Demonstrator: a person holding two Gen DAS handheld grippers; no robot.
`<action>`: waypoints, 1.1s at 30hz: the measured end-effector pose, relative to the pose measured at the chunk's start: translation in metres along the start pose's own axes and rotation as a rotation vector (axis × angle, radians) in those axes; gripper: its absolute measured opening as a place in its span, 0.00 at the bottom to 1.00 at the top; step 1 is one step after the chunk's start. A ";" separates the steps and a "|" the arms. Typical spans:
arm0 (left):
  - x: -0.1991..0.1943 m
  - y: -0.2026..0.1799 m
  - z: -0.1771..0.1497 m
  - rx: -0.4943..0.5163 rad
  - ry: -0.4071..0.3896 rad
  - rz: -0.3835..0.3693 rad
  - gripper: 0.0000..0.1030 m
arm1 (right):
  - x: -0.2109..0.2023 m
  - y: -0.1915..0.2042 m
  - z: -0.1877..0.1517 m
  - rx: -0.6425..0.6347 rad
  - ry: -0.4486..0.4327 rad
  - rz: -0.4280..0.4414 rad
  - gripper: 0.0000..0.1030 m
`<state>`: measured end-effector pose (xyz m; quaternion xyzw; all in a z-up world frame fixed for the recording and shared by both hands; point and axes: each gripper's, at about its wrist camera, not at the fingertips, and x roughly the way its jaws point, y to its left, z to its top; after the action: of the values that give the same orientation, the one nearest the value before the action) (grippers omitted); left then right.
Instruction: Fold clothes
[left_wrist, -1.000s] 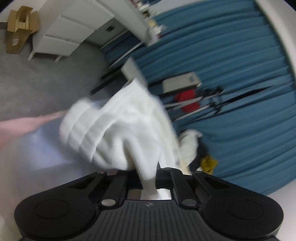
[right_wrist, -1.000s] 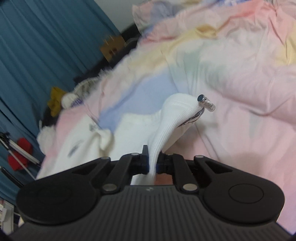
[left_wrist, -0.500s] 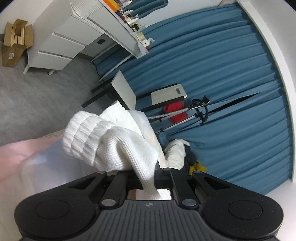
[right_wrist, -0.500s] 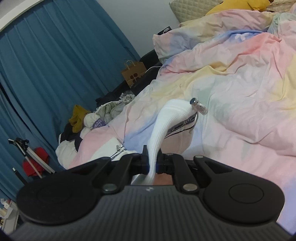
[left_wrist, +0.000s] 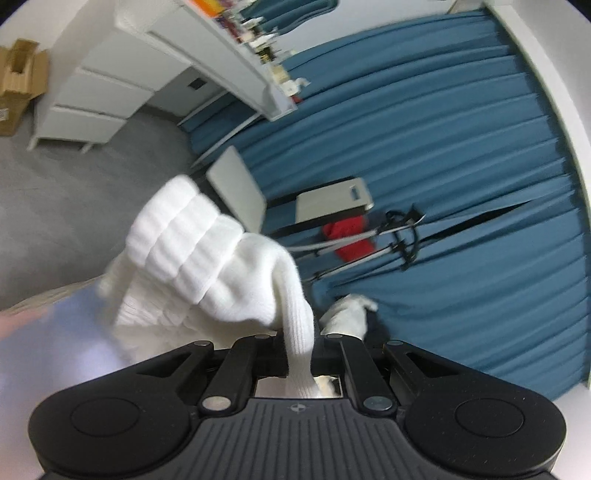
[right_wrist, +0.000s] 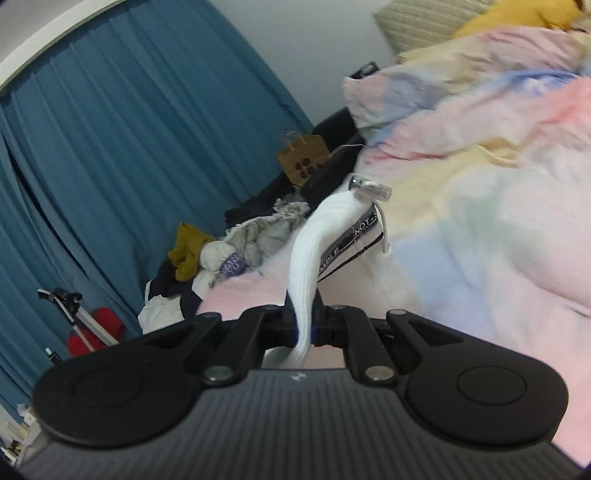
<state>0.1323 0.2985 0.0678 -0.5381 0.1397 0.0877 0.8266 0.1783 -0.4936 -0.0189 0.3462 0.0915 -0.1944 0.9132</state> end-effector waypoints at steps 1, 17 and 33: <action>0.017 -0.009 0.005 0.008 -0.004 -0.004 0.08 | 0.017 0.012 0.004 -0.009 0.000 0.000 0.08; 0.339 0.000 0.007 0.255 0.099 0.305 0.14 | 0.277 0.089 -0.060 -0.265 0.261 -0.091 0.16; 0.154 0.032 -0.015 0.202 0.075 0.039 0.85 | 0.129 0.003 -0.041 0.191 0.234 0.084 0.67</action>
<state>0.2658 0.2968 -0.0160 -0.4524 0.1891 0.0689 0.8688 0.2953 -0.5021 -0.0862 0.4552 0.1637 -0.1224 0.8666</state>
